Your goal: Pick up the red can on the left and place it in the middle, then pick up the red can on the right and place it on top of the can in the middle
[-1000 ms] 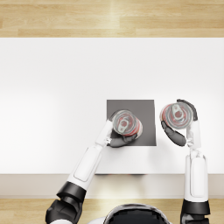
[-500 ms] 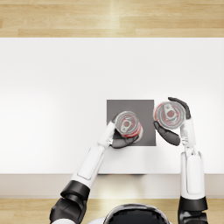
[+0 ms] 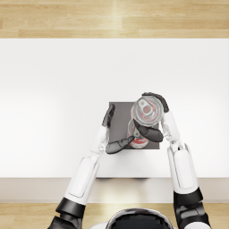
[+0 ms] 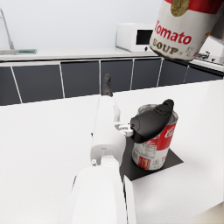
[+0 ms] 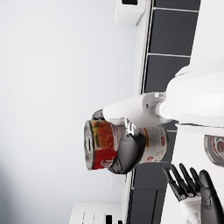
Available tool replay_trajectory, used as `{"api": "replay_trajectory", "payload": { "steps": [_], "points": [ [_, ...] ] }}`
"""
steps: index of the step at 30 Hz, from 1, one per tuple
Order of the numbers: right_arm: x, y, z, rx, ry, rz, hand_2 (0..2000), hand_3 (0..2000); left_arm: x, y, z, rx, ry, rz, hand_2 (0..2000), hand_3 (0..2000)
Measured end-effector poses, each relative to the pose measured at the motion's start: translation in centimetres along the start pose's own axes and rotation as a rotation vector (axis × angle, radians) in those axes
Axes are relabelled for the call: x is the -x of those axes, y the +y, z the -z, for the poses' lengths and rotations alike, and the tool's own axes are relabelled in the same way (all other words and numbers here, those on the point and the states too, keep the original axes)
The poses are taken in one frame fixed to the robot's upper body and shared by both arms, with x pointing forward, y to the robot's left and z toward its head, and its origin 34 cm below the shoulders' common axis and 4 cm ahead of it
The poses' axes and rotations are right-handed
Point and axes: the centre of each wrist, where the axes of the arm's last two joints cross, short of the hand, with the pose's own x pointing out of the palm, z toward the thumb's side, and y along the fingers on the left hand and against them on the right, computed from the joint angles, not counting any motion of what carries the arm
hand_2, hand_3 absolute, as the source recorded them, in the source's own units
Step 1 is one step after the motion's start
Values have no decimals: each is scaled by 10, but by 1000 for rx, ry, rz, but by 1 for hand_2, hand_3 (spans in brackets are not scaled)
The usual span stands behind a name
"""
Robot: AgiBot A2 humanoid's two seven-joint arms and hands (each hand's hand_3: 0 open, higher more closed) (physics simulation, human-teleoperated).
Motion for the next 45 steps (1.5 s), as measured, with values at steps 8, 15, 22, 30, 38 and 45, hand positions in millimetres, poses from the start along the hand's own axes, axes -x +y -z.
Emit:
{"api": "replay_trajectory", "payload": {
  "steps": [8,15,22,30,38,45],
  "points": [
    [-16,4,15,-225,-27,42,2000,1520,67,-27,-44,-170,-21,-268,0,0],
    [-20,15,42,-335,-38,54,2000,1520,85,-36,-48,-193,-29,-348,0,0],
    [-16,24,65,-425,-53,79,2000,1520,83,-37,-46,-188,-37,-349,0,0],
    [-19,29,73,-438,-67,133,2000,1520,80,-38,-41,-174,-47,-346,0,0],
    [-23,36,76,-474,-80,178,0,0,80,-38,-41,-175,-55,-355,0,0],
    [-17,32,49,-380,-107,257,0,0,77,-39,-44,-190,-59,-350,0,0]
  ]
}}
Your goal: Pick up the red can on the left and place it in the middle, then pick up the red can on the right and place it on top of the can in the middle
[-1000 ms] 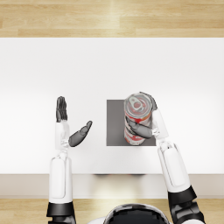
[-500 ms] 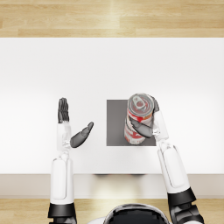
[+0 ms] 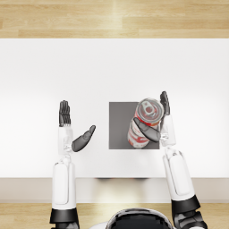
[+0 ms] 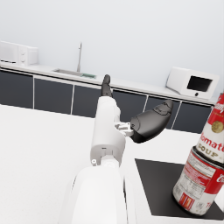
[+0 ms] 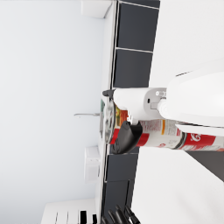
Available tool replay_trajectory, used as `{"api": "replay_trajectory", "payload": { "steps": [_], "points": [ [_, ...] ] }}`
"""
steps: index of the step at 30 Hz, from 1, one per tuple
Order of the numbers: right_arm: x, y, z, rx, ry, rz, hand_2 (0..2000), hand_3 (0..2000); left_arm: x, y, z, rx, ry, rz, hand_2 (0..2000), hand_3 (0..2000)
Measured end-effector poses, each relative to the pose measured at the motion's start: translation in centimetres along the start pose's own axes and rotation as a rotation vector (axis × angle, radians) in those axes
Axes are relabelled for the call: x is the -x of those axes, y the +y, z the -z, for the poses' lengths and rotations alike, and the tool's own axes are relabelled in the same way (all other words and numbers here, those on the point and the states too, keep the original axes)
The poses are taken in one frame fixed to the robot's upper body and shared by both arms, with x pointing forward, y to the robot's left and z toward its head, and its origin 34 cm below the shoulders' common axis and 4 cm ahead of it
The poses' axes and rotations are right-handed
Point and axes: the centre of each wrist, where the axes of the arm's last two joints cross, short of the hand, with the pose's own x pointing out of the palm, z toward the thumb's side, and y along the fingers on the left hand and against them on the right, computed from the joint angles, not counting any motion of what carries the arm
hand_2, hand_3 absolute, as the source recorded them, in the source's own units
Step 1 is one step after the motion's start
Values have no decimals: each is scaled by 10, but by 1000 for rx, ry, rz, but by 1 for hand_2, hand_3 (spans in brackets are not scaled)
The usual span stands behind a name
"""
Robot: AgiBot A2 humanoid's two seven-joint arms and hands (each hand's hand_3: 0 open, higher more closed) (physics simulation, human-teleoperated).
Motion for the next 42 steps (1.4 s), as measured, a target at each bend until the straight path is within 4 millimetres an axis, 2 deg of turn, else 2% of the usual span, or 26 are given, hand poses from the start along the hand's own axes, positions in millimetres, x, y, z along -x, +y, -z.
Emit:
{"api": "replay_trajectory", "payload": {
  "steps": [6,12,15,20,21,23,25,30,42],
  "points": [
    [1,8,-28,108,-35,17,0,0,-4,1,-7,-29,-5,10,0,0],
    [11,13,-58,221,-74,57,0,0,-10,5,-21,-84,-12,27,0,0],
    [19,15,-70,269,-91,85,0,0,-9,11,-38,-151,-12,25,0,0],
    [46,23,-95,379,-120,177,0,0,-5,23,-74,-282,2,17,0,0],
    [52,24,-97,488,-90,157,0,0,-4,24,-79,-303,4,13,0,0],
    [62,27,-100,625,-56,141,0,0,-1,26,-88,-337,7,2,0,0],
    [72,28,-101,692,-40,152,0,0,4,27,-95,-361,10,-15,0,0],
    [90,27,-94,717,-33,198,0,0,15,28,-97,-369,12,-57,0,0],
    [95,25,-89,705,-33,211,0,0,19,28,-96,-365,11,-71,0,0]
  ]
}}
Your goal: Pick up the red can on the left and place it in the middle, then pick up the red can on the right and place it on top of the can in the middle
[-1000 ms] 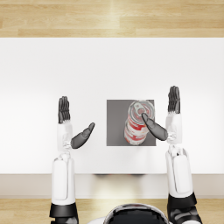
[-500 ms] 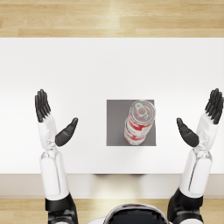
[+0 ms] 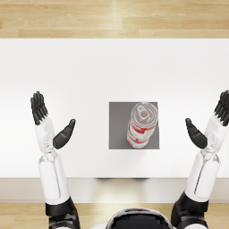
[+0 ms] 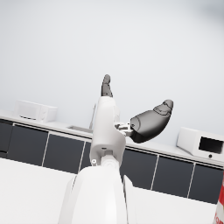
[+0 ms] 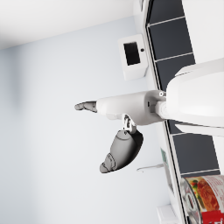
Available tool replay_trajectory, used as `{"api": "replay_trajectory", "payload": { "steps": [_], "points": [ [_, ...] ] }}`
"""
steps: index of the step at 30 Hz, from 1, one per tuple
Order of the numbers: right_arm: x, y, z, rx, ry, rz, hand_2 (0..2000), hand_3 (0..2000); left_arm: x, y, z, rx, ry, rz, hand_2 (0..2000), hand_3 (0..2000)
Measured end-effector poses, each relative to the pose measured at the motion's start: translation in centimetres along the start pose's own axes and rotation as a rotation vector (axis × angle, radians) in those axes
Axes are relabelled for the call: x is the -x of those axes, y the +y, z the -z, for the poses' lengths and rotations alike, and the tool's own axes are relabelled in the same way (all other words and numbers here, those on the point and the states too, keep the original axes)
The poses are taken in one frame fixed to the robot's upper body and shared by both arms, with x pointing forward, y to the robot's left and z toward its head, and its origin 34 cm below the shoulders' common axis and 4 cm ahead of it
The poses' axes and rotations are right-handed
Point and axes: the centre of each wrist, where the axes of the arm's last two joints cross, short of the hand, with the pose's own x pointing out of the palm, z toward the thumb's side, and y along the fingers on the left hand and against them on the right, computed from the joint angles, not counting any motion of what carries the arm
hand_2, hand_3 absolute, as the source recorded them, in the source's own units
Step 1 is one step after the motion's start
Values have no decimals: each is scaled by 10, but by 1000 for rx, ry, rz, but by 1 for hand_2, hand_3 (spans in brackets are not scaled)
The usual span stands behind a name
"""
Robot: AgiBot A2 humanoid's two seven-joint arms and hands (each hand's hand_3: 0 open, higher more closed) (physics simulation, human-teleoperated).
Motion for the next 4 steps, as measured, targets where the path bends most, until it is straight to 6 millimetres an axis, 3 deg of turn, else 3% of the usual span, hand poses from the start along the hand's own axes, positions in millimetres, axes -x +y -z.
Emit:
{"api": "replay_trajectory", "payload": {
  "steps": [4],
  "points": [
    [0,0,0,0,0,0,0,0,0,0,0,0,0,0,0,0]
  ]
}}
